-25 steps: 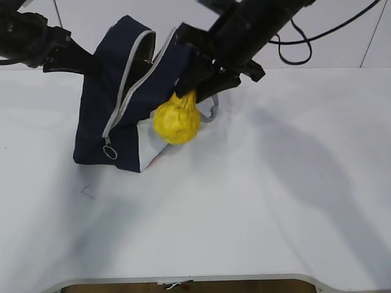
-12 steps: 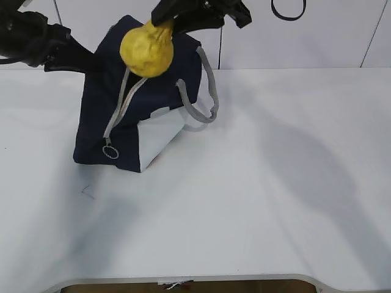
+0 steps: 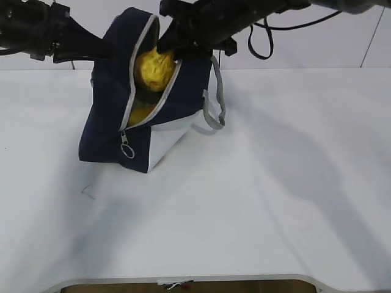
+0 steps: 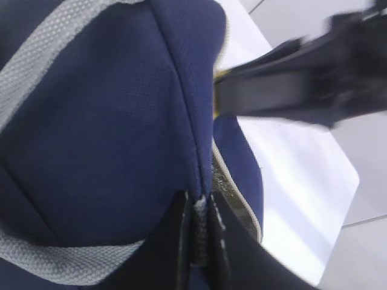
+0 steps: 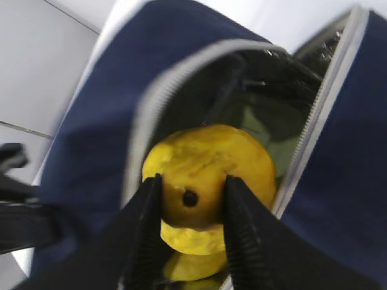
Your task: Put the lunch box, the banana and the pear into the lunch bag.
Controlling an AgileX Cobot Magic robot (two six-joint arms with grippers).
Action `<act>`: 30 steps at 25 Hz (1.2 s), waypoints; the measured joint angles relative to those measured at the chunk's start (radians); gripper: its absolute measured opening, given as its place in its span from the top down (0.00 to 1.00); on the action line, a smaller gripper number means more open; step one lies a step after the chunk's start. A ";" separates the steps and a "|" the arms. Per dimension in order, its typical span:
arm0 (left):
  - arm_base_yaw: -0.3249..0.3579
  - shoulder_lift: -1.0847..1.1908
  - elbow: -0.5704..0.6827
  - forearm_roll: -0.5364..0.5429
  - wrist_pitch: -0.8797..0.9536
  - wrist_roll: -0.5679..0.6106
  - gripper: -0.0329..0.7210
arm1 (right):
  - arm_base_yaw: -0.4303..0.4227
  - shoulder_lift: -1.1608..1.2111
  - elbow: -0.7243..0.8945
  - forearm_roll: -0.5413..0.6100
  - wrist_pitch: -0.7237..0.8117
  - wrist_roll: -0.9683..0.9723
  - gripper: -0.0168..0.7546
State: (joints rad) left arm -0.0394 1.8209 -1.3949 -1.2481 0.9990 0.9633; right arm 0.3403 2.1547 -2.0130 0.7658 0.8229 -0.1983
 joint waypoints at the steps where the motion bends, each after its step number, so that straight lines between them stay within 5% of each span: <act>1: 0.000 0.000 0.000 -0.009 0.005 -0.002 0.93 | 0.000 0.017 0.000 0.000 0.000 0.000 0.63; 6: 0.000 0.000 0.000 -0.018 0.017 -0.002 0.93 | 0.000 0.063 0.000 0.071 0.008 0.000 0.61; 14: 0.000 0.000 0.000 -0.024 0.017 -0.002 0.93 | 0.000 0.064 -0.002 0.132 0.032 0.000 0.28; 21: 0.000 0.000 0.000 -0.024 0.015 -0.002 0.93 | -0.063 0.064 -0.124 0.118 0.276 -0.007 0.26; 30: 0.000 0.000 0.000 -0.022 0.015 -0.002 0.93 | -0.086 0.062 -0.191 -0.092 0.406 0.095 0.30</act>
State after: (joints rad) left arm -0.0394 1.8209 -1.3949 -1.2702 1.0136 0.9611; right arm 0.2542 2.2169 -2.2040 0.6739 1.2293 -0.1030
